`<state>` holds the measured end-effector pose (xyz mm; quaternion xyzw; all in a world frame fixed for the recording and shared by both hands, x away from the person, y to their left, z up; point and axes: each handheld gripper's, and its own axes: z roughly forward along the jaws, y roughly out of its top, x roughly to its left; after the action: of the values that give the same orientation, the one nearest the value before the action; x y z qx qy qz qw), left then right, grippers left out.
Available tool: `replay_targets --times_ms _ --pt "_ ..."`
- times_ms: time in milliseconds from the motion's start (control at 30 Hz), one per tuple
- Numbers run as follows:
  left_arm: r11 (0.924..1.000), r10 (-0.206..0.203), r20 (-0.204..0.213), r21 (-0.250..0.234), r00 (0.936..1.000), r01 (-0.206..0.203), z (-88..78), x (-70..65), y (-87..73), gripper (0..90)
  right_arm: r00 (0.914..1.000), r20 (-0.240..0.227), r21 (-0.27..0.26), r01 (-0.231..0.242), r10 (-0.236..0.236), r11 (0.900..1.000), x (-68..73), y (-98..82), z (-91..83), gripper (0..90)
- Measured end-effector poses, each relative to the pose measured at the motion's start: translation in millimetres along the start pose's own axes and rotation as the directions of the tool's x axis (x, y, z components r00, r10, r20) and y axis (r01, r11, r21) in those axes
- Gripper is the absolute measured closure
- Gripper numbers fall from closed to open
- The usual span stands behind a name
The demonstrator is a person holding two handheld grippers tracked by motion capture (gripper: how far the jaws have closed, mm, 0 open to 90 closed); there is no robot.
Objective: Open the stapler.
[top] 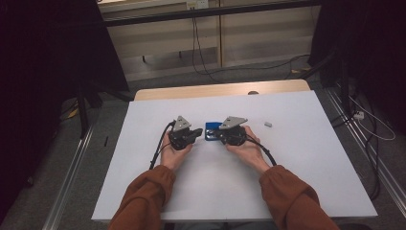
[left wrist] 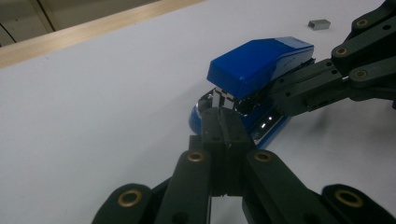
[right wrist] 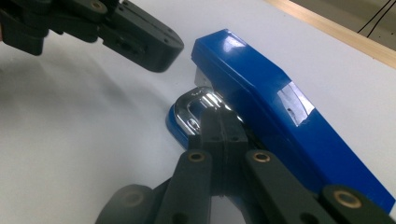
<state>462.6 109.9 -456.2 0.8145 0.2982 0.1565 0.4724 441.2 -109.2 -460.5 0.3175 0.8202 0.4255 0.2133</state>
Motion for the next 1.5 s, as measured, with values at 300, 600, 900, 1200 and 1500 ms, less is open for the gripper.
replay_targets --times_ms 300,600,900,1200,1500 --pt "0.9998 0.013 -0.01 0.013 0.9999 -0.013 7.3 0.3 2.1 90.0 1.0 0.004 -0.004 -0.001 0.001 1.0 -0.6 -0.6 0.5 90.0" --pt "0.9998 0.018 -0.009 0.01 0.9998 -0.018 12.3 -1.1 4.8 90.0 1.0 0.007 -0.005 -0.005 0.005 1.0 -0.2 -0.4 0.9 90.0" --pt "1.0 0.01 -0.003 0.0 0.9999 -0.01 12.3 -0.6 4.8 90.0 1.0 0.009 -0.005 -0.003 0.003 1.0 -0.1 -0.5 1.0 90.0" --pt "0.9999 0.003 0.0 -0.01 1.0 -0.003 12.2 -0.2 5.3 90.0 0.9999 0.01 -0.004 -0.004 0.004 1.0 0.0 -0.4 1.2 90.0" --pt "0.9996 -0.011 0.009 -0.027 0.9999 0.011 10.8 0.4 6.9 90.0 0.9999 0.013 -0.005 0.0 0.0 1.0 0.1 -0.4 1.3 90.0"
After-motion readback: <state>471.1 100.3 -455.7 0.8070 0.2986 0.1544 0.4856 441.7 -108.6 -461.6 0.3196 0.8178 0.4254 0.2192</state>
